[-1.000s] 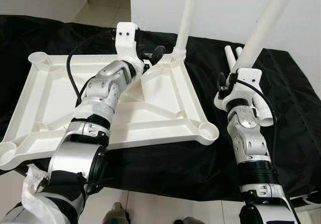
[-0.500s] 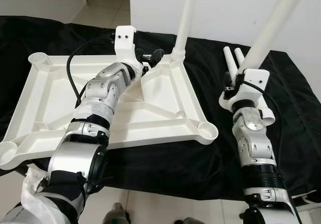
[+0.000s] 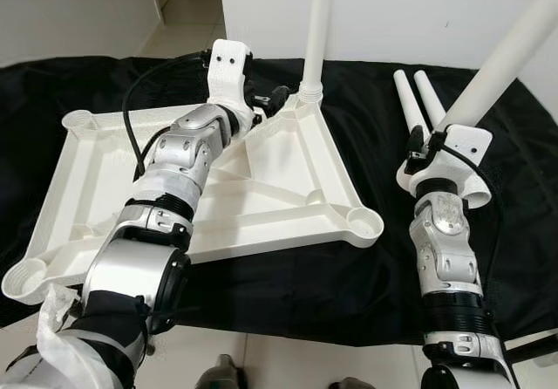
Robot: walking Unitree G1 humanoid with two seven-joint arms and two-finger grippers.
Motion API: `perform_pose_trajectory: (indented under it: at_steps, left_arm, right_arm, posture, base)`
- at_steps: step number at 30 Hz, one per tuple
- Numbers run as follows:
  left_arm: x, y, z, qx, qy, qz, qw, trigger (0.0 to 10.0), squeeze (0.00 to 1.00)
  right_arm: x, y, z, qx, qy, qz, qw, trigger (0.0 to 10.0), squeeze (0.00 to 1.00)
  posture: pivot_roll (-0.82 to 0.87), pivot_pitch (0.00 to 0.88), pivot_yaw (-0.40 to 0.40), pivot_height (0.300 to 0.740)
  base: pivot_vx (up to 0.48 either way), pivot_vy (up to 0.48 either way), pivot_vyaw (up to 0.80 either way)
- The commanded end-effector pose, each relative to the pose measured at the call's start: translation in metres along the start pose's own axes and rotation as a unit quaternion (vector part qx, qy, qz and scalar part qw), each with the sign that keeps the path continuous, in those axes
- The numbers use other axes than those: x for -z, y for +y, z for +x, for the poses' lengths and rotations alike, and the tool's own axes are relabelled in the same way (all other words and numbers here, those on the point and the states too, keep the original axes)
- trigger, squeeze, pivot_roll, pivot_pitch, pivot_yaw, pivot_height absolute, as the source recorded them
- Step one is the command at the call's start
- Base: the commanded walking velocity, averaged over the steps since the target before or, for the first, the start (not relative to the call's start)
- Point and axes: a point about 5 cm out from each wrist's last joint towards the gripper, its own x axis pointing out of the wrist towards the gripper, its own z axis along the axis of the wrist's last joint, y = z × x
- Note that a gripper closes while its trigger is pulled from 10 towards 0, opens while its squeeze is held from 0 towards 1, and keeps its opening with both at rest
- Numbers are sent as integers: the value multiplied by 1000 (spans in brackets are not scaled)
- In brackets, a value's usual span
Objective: Building children table
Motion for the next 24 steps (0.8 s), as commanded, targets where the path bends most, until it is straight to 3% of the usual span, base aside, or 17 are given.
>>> perform_pose_trajectory:
  at_steps: [1, 13, 24]
  left_arm:
    - [-3, 1, 0, 22, 5, 20, 1000, 10000, 0]
    - [0, 1, -2, 10, -13, 40, 999, 10000, 0]
    - [16, -7, -6, 22, -22, 81, 996, 10000, 0]
  right_arm:
    - [-1, -1, -2, 6, -8, 7, 1000, 10000, 0]
    - [1, -4, 1, -9, -4, -7, 1000, 10000, 0]
    - [-4, -3, 8, -64, 0, -43, 997, 10000, 0]
  posture:
    - [60, 0, 107, 740]
    - [59, 0, 44, 740]
    - [37, 0, -43, 740]
  base:
    - [0, 0, 0]
    - [0, 0, 0]
    - [0, 0, 0]
